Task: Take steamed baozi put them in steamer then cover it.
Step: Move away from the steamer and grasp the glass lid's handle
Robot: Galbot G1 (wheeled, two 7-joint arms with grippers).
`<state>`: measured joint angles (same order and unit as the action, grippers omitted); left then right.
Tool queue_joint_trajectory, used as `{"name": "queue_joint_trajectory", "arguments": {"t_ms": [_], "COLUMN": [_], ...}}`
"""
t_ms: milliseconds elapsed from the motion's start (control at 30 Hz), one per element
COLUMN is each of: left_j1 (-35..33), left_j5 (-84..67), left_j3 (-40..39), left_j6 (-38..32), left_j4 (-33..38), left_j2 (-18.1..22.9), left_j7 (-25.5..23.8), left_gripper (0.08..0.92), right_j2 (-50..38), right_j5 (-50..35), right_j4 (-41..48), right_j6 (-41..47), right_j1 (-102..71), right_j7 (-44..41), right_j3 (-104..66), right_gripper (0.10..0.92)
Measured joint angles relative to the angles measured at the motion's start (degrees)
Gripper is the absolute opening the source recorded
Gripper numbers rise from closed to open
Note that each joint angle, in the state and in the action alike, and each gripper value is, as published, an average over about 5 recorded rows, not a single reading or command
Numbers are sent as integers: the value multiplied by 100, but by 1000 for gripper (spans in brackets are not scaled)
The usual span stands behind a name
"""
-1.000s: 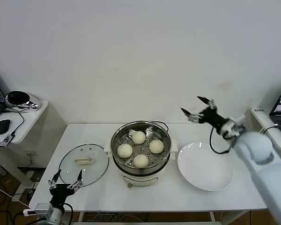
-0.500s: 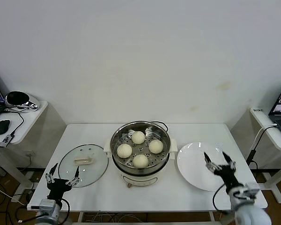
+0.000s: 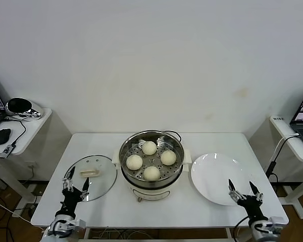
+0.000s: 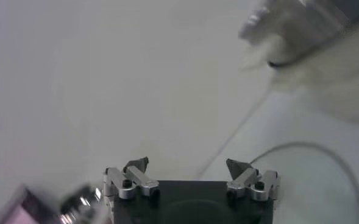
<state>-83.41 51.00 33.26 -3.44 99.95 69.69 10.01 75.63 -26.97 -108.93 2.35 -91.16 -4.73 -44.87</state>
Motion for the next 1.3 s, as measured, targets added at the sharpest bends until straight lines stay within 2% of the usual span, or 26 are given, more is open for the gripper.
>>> {"name": "queue_joint_trajectory", "arguments": {"t_ms": [200,533,1300], "left_j1": [310,835,1648], "left_j5": [881,1568,1795], "left_j3": [-223,-472,-709], "left_j6": [171,780,1487], "left_j4": [-461,-1002,-1836], "left_j2": [-60,-36,55], "left_j7": [124,63,-124], "left_gripper": [823,823,823], "right_j2": [181,383,526], "right_j5": [249,533,821], "right_j4": [-12,126,460], "right_j6": [8,34,-53], "right_j1": [-111,-59,91], "right_j7": [31,74,75], "right_j3": [-59,-141,-179], "right_gripper": [823,823,823]}}
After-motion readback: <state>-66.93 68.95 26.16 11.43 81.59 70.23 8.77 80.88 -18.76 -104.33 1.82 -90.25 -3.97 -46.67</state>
